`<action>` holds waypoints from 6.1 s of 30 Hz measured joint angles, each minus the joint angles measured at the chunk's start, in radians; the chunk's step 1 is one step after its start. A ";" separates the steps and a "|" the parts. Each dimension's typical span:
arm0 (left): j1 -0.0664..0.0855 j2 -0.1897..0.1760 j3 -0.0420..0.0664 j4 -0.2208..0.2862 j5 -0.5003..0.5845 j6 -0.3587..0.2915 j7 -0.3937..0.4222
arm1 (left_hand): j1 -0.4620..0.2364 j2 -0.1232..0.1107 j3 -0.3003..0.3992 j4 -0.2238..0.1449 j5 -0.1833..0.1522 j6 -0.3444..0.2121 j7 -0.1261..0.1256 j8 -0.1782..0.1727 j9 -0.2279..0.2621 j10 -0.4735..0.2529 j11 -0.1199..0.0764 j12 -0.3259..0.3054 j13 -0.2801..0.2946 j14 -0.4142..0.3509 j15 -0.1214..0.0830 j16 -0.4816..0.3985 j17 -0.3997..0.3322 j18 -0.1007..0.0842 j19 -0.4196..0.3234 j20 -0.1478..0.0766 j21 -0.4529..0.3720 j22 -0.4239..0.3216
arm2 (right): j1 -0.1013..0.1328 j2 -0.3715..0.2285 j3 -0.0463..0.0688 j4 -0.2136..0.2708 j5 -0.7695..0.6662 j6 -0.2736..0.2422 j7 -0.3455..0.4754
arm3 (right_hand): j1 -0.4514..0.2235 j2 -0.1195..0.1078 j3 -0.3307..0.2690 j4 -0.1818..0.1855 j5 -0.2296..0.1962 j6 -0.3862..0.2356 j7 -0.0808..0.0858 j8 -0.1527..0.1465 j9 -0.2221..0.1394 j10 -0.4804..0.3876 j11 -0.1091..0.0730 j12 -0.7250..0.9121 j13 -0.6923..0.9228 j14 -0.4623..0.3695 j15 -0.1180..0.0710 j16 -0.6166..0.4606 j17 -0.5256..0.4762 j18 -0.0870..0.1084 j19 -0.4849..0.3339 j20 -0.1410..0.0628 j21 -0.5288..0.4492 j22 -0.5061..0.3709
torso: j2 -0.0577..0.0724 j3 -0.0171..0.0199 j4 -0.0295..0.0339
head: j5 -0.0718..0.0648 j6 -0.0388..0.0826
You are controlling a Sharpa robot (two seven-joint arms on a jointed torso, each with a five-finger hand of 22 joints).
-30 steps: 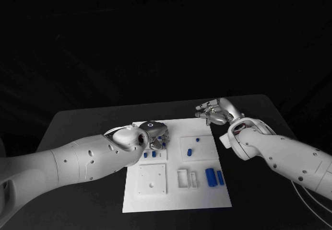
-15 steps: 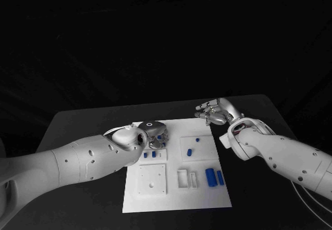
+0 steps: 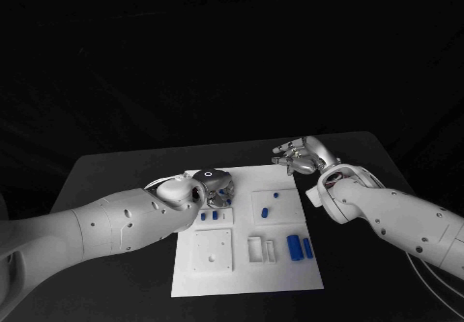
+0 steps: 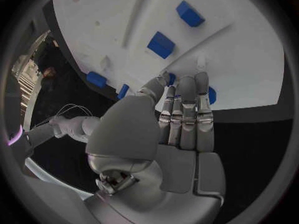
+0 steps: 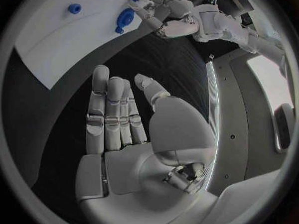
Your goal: Assemble the parts on the task board
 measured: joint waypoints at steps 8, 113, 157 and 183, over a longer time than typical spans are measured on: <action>-0.003 0.004 0.000 -0.006 0.001 0.009 -0.001 | 0.005 0.005 0.003 -0.003 0.000 0.007 0.000 0.000 0.000 0.008 -0.001 0.000 0.000 0.005 0.002 0.002 0.000 0.000 -0.006 -0.002 0.025 0.000 | 0.000 0.001 0.000 0.000 0.000 0.000 0.000 | 0.000 0.000 0.000 0.000 0.000 0.000 0.000 0.000 0.000 0.000 0.000 0.000 -0.004 0.000 0.000 0.000 -0.002 0.000 0.000 0.000 0.004 -0.006 | 0.001 -0.0003 -0.0006 | -0.001 -0.002; -0.041 -0.204 0.042 0.129 0.253 -0.074 0.034 | 0.017 0.052 0.077 -0.047 -0.078 0.111 -0.002 -0.006 0.001 0.125 -0.033 -0.009 -0.001 0.073 -0.019 -0.001 0.013 -0.001 -0.024 -0.020 0.139 0.000 | 0.000 -0.002 0.000 -0.003 0.001 0.001 -0.001 | 0.000 0.000 0.003 0.003 0.003 0.001 -0.001 0.000 0.000 0.000 0.000 0.000 -0.007 0.000 0.000 0.000 -0.002 0.000 0.000 0.000 0.004 -0.010 | 0.000 -0.0005 -0.0006 | 0.010 0.003; -0.045 -0.174 0.043 0.096 0.244 -0.089 0.028 | 0.023 0.044 0.077 -0.044 -0.077 0.112 -0.005 -0.006 0.000 0.123 -0.032 -0.006 0.000 0.073 -0.019 -0.001 0.017 -0.008 -0.027 -0.016 0.147 0.000 | 0.000 -0.003 0.000 -0.003 0.001 0.001 -0.001 | 0.000 0.000 0.003 0.003 0.002 0.001 -0.001 0.000 0.000 0.000 0.000 0.000 -0.009 0.000 0.000 0.000 -0.003 0.000 0.000 0.000 0.008 -0.013 | 0.000 -0.0004 -0.0001 | 0.006 0.002; -0.041 -0.154 0.045 0.081 0.217 -0.048 0.004 | 0.019 0.043 0.077 -0.044 -0.078 0.107 -0.004 -0.006 0.001 0.120 -0.028 -0.006 -0.001 0.073 -0.019 0.003 0.021 0.005 -0.031 -0.020 0.154 0.001 | 0.000 -0.002 0.000 -0.003 0.001 0.002 -0.001 | 0.000 0.000 0.003 0.003 0.002 0.001 -0.001 0.000 0.000 0.000 0.000 0.000 -0.010 0.000 0.000 0.000 -0.003 0.000 0.000 0.000 0.008 -0.014 | 0.000 0.0001 -0.0001 | 0.003 -0.002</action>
